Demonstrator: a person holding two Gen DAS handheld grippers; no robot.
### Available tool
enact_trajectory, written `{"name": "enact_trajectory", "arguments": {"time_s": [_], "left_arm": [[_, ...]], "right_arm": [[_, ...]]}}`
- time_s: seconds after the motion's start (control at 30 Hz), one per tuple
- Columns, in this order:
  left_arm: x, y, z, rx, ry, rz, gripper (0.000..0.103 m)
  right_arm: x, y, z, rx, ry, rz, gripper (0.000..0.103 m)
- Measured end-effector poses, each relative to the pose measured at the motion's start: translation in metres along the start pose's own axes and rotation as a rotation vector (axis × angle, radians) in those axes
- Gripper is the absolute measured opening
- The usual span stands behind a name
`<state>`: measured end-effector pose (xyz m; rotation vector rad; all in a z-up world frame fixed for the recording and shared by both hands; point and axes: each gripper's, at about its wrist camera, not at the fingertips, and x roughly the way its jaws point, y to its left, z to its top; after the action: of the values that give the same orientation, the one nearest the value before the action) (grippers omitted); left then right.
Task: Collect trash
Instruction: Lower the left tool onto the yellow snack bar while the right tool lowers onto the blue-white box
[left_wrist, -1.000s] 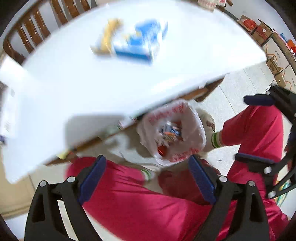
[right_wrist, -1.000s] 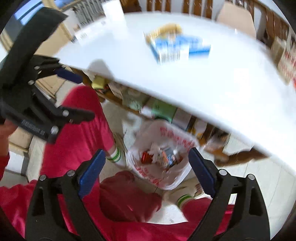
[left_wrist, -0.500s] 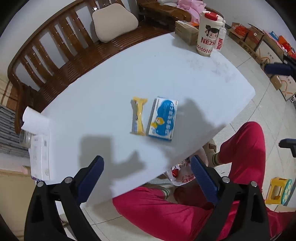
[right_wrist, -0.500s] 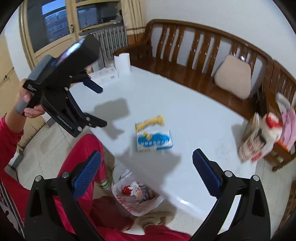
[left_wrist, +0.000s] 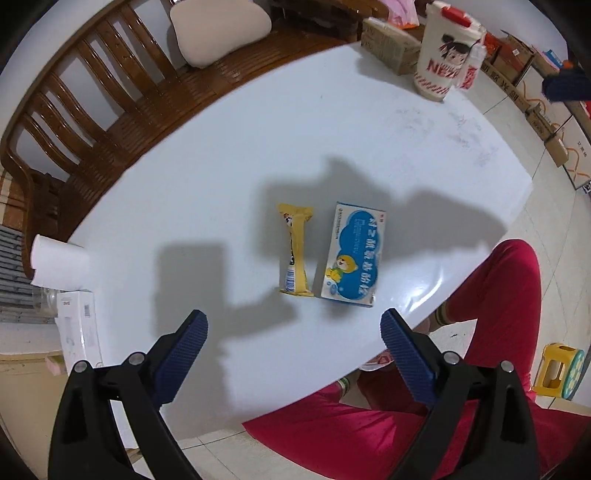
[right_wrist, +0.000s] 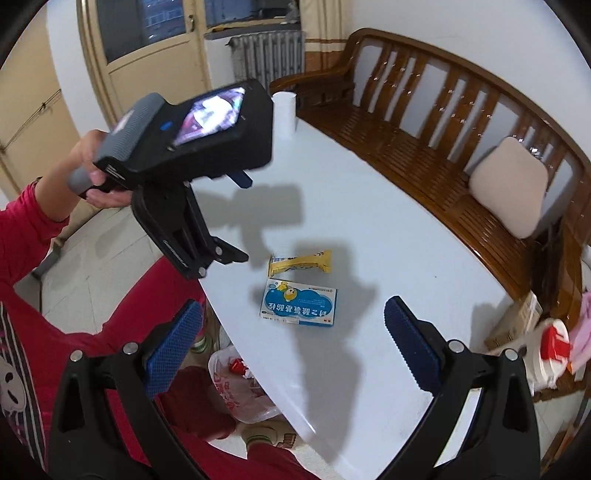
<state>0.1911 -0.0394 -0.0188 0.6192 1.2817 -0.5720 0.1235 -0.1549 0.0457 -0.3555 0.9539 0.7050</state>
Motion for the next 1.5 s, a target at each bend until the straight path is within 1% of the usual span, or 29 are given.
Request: {"name": "enact_trajectory", "arguments": {"time_s": [0.07,0.17,0.3,0.47,0.6,0.67,0.77,0.87,1.0,1.07,1.13,1.27,1.4,1.5], "left_arm": [[0.011,0.004,0.004,0.000,0.019,-0.011,0.092],[0.031,0.010,0.012,-0.008,0.049,-0.023,0.092],[0.052,0.018,0.020,-0.011,0.078,-0.046,0.092],[0.077,0.025,0.031,-0.012,0.106,-0.079,0.092],[0.095,0.028,0.037,-0.005,0.127,-0.086,0.092],[0.105,0.030,0.039,-0.006,0.138,-0.097,0.092],[0.116,0.031,0.043,-0.023,0.148,-0.115,0.092],[0.126,0.033,0.044,-0.029,0.156,-0.127,0.092],[0.135,0.036,0.044,-0.030,0.159,-0.138,0.092],[0.138,0.038,0.043,-0.040,0.159,-0.149,0.092],[0.142,0.040,0.043,-0.048,0.164,-0.157,0.092],[0.148,0.046,0.037,-0.052,0.178,-0.162,0.091],[0.155,0.050,0.033,-0.043,0.197,-0.164,0.091],[0.158,0.052,0.036,-0.039,0.193,-0.147,0.091]], "right_arm": [[0.010,-0.002,0.003,-0.020,0.028,0.023,0.096],[0.030,-0.001,0.007,-0.082,0.084,0.009,0.096],[0.062,0.005,0.006,-0.171,0.168,0.043,0.096],[0.099,0.007,0.005,-0.238,0.281,0.123,0.096],[0.120,0.007,0.004,-0.292,0.341,0.166,0.096],[0.126,0.009,0.003,-0.322,0.356,0.197,0.096],[0.140,0.012,0.001,-0.388,0.373,0.204,0.096],[0.155,0.018,-0.004,-0.461,0.392,0.240,0.096],[0.176,0.022,-0.013,-0.555,0.443,0.249,0.096],[0.186,0.023,-0.017,-0.569,0.458,0.252,0.096],[0.193,0.021,-0.016,-0.578,0.452,0.268,0.096],[0.208,0.015,-0.017,-0.601,0.453,0.267,0.096],[0.219,0.013,-0.022,-0.632,0.452,0.254,0.096],[0.228,0.014,-0.028,-0.659,0.456,0.235,0.096]]}}
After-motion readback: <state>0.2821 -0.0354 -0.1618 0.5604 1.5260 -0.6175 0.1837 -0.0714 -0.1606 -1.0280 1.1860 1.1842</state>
